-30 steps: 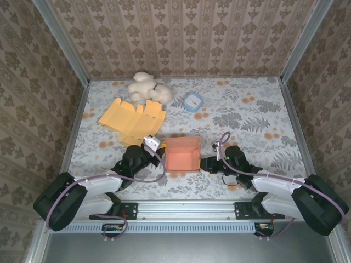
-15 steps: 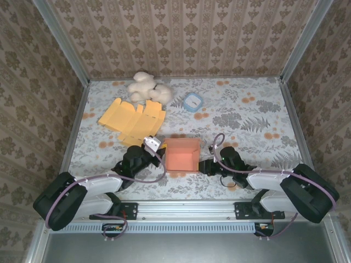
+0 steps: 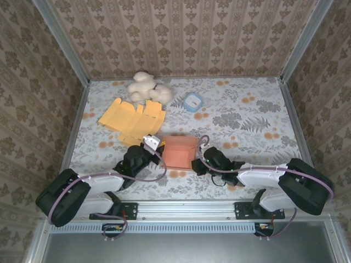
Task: Fold the paper box
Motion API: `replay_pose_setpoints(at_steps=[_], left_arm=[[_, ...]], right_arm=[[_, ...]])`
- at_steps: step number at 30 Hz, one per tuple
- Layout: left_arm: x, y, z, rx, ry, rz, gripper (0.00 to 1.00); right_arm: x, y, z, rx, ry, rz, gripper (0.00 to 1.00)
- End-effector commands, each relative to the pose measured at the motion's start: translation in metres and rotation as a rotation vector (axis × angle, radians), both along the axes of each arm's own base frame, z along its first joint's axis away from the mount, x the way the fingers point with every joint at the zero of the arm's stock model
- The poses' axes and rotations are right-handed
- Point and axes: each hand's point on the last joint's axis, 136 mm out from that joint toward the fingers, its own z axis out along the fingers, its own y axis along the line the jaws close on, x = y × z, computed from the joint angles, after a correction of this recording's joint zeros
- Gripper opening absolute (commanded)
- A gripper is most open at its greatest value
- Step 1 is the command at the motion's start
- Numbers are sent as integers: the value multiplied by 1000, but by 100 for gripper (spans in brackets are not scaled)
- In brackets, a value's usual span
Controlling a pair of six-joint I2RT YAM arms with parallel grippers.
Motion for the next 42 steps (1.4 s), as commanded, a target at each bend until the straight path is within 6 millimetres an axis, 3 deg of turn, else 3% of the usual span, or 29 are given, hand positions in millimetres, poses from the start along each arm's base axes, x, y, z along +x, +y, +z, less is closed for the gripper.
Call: replay_pose_setpoints(at_steps=[1,3,8,15,22,30,36,42], left_arm=[[-12,-13,-3,-25,37,-69,0],[-11,-13,-3,-31,41,-62,0],[-13,-13,-1,-38,50,-44,0],[-26,-22,7,27,1,-41,0],[-33,-17,14,44,-16,-7,0],[-45,-9,33,3,-34,0,0],[-52,-8,37,-2,-23,-10,0],[-61,-19,38,-13,-13,-71,0]], right_arm=[[-6,-25,-26,-262,6,-21,15],[-6,-33,-35,-380,-1,-35,15],[-3,-42,-31,-553,-37,-60,20],[3,-44,-19,-631,-52,-52,25],[8,-56,-5,-723,-89,-58,19],[20,-86,2,-924,-129,-146,18],[26,-82,0,-957,-154,-157,19],[28,-45,2,-732,-190,-51,24]])
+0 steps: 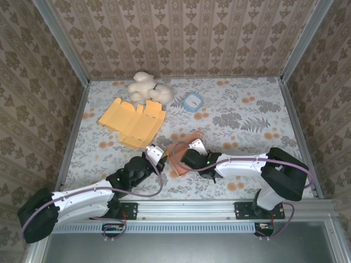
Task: Fold the paper box
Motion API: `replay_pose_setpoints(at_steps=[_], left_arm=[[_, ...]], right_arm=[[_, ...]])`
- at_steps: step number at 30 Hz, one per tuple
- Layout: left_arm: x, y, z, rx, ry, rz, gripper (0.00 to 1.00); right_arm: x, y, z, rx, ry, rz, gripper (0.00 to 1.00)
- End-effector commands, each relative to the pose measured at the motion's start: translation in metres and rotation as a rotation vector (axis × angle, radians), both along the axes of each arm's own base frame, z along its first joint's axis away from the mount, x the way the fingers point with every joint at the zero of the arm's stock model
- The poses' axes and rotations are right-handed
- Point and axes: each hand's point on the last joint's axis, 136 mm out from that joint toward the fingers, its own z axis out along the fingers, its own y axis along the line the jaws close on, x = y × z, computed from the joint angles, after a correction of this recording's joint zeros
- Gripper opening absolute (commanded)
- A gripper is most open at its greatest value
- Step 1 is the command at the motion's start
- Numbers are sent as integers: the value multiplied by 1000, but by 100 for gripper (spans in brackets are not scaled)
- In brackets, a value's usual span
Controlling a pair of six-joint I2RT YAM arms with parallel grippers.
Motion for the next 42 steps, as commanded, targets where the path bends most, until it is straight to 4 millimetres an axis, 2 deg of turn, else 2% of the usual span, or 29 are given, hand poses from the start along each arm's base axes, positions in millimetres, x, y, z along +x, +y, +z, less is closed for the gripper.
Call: replay_pose_setpoints(at_steps=[1,5,8,15,22,28,33,36,37,39,42], left_arm=[[-5,-10,19,-60,-9,-35,0],[-14,-16,22,-72,-5,-79,0],[-15,-15,23,-71,-3,-75,0],[-8,-4,19,-63,10,2,0],[-4,7,21,-56,32,62,0],[-5,11,24,-63,38,68,0],[-7,11,26,-72,46,61,0],[-7,9,24,-74,49,55,0],[-7,9,24,-74,48,55,0],[-7,10,22,-68,48,57,0],[-6,12,21,-62,47,67,0]], right_arm=[[2,8,5,45,-3,58,27],[13,3,13,-6,-54,61,29],[17,-2,13,-24,-55,54,22],[20,-38,23,-138,-146,-85,11],[25,-51,31,-222,-204,-181,14],[31,-43,27,-276,-205,-163,16],[34,-30,23,-240,-197,-107,18],[30,-15,17,-121,-165,-37,24],[27,-8,14,-70,-146,-3,30],[23,1,15,0,-127,31,39],[18,8,19,57,-104,62,45]])
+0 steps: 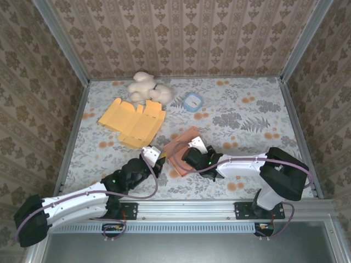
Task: Fold the paper box
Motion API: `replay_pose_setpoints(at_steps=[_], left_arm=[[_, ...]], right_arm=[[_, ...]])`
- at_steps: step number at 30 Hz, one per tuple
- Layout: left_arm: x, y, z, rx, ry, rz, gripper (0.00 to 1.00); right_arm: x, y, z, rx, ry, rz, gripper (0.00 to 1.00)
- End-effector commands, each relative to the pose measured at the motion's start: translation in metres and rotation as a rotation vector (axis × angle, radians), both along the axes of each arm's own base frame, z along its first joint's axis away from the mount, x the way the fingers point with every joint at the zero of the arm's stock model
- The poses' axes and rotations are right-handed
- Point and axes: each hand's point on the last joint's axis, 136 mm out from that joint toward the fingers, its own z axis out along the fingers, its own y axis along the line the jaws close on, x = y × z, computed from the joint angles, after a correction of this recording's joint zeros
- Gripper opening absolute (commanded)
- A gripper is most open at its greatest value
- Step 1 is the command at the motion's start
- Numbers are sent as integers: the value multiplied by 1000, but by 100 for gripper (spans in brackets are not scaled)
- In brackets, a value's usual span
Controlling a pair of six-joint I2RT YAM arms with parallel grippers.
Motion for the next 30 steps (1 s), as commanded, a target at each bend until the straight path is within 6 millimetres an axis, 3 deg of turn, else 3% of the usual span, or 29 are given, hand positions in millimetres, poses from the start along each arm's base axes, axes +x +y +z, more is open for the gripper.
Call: replay_pose_setpoints(at_steps=[1,9,15,23,30], left_arm=[[5,3,12,-28,-13,35,0],[5,3,11,-23,-15,35,0],[6,0,7,-4,-40,16,0],[6,-6,11,7,-94,-25,0],[11,-3,16,17,-168,-48,0]], right_arm=[[-3,12,9,89,19,61,46],[-22,26,37,305,29,152,57],[-41,19,70,431,19,198,60],[-57,-32,109,489,-63,132,63],[-39,-82,110,485,-87,-25,64]])
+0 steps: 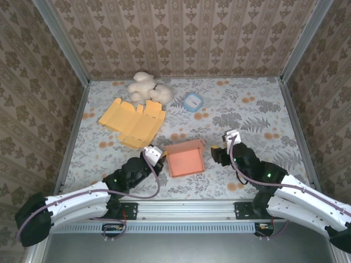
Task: Fold the paper box
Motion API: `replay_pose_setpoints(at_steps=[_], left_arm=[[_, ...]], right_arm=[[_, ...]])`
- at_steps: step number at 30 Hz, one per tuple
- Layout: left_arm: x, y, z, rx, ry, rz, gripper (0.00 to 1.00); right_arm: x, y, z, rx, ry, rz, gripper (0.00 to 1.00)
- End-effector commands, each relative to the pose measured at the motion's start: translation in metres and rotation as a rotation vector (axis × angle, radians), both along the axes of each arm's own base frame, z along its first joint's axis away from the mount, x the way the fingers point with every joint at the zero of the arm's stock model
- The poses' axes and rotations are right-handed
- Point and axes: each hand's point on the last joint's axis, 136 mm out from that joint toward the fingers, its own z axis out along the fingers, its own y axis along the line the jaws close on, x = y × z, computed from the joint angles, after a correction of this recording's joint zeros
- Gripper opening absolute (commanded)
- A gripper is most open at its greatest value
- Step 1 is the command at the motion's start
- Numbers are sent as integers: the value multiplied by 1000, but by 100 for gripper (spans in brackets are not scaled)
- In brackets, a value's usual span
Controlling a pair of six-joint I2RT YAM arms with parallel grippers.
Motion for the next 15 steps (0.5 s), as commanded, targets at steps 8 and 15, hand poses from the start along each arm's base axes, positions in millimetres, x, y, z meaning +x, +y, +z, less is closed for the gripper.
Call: replay_pose_setpoints(at_steps=[8,15], left_arm=[[7,9,11,-73,-69,-29,0],[6,9,12,-89,-78,-44,0]], right_arm=[[10,3,-29,29,41,104,60],[6,31,-42,-30,16,311,55]])
